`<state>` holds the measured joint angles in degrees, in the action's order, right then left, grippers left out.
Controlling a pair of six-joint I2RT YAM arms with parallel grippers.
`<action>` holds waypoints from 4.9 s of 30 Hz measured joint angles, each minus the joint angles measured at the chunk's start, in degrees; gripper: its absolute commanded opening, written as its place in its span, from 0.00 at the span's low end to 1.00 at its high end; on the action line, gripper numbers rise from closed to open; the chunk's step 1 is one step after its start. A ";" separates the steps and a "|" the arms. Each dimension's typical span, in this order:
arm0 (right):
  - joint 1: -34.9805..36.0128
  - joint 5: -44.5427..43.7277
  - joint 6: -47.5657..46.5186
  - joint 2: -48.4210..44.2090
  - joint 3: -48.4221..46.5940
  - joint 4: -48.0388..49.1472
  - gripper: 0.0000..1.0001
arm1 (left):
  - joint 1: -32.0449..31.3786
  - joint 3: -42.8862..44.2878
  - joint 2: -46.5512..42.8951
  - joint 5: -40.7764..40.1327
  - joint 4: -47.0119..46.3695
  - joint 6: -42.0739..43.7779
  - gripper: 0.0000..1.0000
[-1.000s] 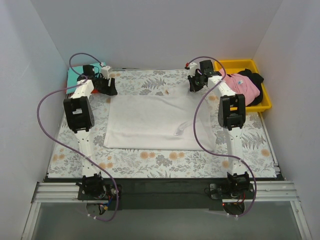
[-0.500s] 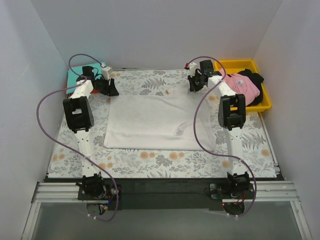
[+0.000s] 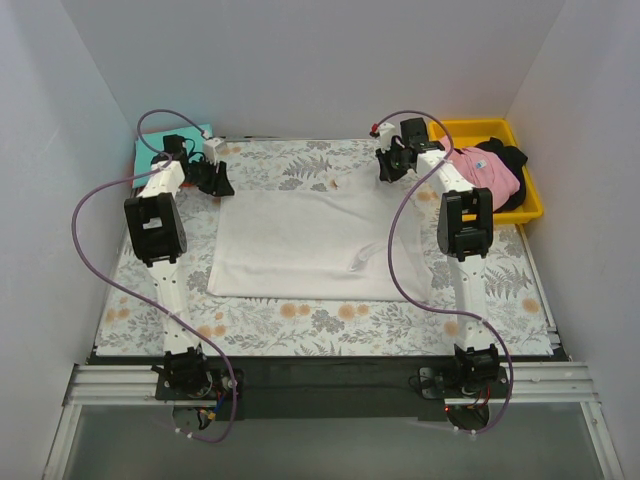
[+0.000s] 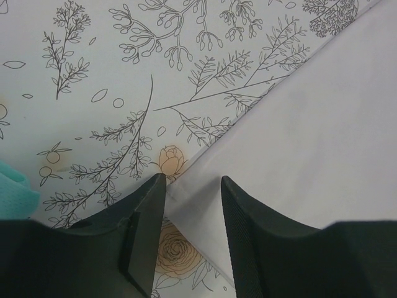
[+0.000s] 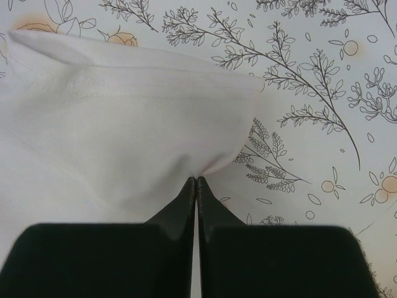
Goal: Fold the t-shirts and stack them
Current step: Fold the tshirt
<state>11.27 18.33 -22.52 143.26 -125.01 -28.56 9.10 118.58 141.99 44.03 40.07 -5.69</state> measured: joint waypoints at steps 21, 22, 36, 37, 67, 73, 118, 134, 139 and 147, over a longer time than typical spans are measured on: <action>-1.05 5.07 2.84 -15.34 8.74 -0.13 0.01 | 0.04 -18.53 -12.96 0.28 -13.97 0.83 0.00; -1.11 5.27 2.84 -16.55 9.62 -0.09 0.01 | 0.04 -19.04 -13.84 0.57 -14.43 0.92 0.00; -1.18 7.26 2.80 -31.06 26.05 -2.03 0.01 | 2.25 -33.18 -29.22 4.79 -17.88 8.41 0.00; -1.18 7.43 2.80 -32.61 27.56 -2.19 0.01 | 2.49 -34.45 -30.47 5.11 -17.90 9.09 0.00; -0.57 10.58 2.32 -48.06 56.92 -4.55 0.01 | 3.48 -48.83 -42.05 4.42 -13.18 23.76 0.00; -0.11 10.51 2.43 -48.09 58.55 -4.63 0.01 | 3.48 -50.66 -41.90 3.37 -12.04 26.56 0.00; 15.43 3.96 10.95 -38.86 58.75 1.62 0.01 | -28.57 -36.28 -22.69 4.92 -24.98 -42.95 0.49; 21.18 -3.80 11.78 -38.69 59.52 7.04 0.01 | -31.04 -33.79 -19.32 6.69 -27.32 -49.57 0.46; 21.57 -5.22 11.65 -38.82 59.84 9.60 0.01 | -31.98 -33.68 -18.01 6.80 -28.37 -50.21 0.46; 22.71 -5.38 11.63 -40.79 61.92 12.44 0.01 | -32.87 -33.22 -14.38 6.56 -28.46 -51.56 0.45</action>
<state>33.98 12.95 -10.90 102.48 -63.09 -16.12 -23.77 85.36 127.61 50.59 11.62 -57.25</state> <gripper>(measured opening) 0.019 0.452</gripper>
